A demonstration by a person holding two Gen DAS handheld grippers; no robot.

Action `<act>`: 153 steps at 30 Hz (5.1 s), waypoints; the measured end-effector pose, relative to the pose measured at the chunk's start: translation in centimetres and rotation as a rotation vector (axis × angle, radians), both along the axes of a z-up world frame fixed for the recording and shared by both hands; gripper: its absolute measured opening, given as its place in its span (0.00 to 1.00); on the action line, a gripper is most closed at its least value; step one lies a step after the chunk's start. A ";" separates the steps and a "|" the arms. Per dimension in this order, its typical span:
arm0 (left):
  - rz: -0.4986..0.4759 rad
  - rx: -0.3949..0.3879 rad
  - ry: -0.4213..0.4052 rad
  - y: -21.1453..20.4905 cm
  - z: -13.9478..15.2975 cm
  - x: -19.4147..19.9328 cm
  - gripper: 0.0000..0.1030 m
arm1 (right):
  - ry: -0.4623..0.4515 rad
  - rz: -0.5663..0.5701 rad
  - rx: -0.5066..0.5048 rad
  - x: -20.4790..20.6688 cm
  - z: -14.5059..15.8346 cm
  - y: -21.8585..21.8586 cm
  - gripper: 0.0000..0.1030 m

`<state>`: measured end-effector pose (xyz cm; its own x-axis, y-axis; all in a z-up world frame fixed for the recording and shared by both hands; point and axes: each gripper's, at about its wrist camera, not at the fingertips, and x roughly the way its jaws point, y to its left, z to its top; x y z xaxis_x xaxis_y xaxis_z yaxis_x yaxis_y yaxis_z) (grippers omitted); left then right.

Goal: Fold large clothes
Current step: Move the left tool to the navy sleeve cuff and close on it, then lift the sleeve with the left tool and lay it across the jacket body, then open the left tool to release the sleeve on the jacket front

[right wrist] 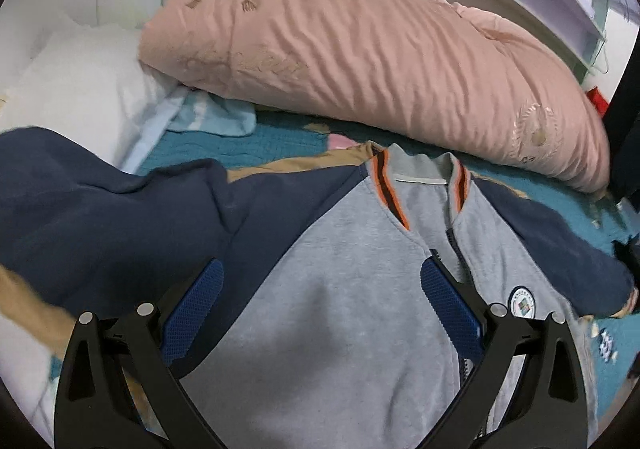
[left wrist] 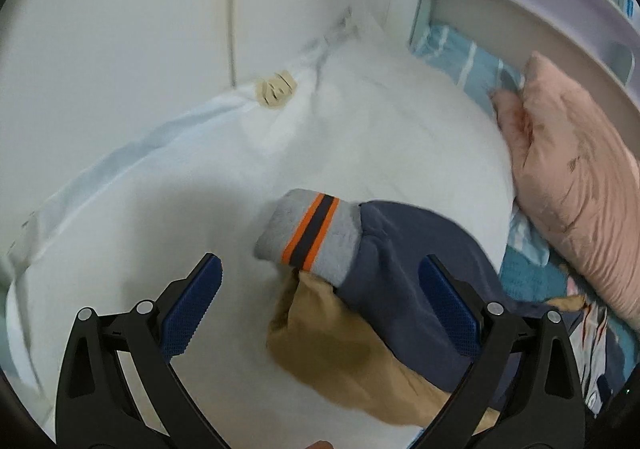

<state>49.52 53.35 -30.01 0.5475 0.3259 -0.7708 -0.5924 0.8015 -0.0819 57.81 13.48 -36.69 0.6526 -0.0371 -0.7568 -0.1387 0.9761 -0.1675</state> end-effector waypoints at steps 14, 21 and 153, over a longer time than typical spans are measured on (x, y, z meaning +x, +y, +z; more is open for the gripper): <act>-0.081 0.041 0.043 -0.1 -1.8 2.0 0.54 | 0.146 -0.020 -0.014 0.5 -5.8 -0.3 0.93; -0.111 0.059 0.016 -0.9 -0.4 1.5 0.47 | 0.142 -0.019 -0.007 0.4 -6.2 -0.3 0.93; -0.634 0.014 0.401 -34.8 -5.8 20.5 0.89 | 0.044 -0.258 -0.053 1.5 -3.1 -30.5 0.93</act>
